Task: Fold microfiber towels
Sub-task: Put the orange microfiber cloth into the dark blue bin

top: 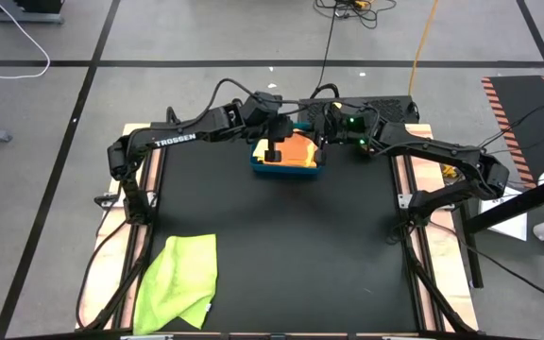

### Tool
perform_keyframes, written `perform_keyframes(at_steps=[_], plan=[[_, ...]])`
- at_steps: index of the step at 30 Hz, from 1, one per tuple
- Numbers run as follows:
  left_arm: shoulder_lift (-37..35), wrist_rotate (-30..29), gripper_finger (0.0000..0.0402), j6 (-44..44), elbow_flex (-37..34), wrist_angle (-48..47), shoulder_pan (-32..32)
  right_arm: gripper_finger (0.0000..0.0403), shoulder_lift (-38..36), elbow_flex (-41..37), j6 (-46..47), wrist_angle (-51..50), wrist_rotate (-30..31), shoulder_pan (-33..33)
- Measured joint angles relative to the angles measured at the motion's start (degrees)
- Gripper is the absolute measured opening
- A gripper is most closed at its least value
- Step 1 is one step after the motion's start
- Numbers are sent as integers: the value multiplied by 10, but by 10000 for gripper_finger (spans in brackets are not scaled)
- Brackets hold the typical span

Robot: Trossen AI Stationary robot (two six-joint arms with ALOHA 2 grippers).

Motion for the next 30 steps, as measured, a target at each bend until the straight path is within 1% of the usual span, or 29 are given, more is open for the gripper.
perform_keyframes(at_steps=[4,6,9,11,15,17,19,24,30], plan=[[-5,-20,3,13,0,-9,-1,67,0,0,-7,-16,0,-1],[-8,-29,3,16,1,-7,-2,102,0,0,-9,-31,1,-1],[-17,-41,2,19,6,-31,-3,155,1,0,-9,-57,23,-1],[-18,-43,2,25,15,-28,-4,186,1,0,-9,-72,31,-5],[-27,-47,1,33,24,-42,-7,233,1,-18,-8,-68,29,-16],[-34,-48,1,37,25,-54,-9,246,1,-32,-2,-68,5,-28],[-38,-48,1,40,24,-54,-12,252,4,-50,10,-49,-32,-43],[-49,-47,1,50,24,-63,-17,253,24,-95,43,39,-120,-77],[-53,-45,1,58,24,-72,-23,253,60,-107,91,113,-194,-103]])
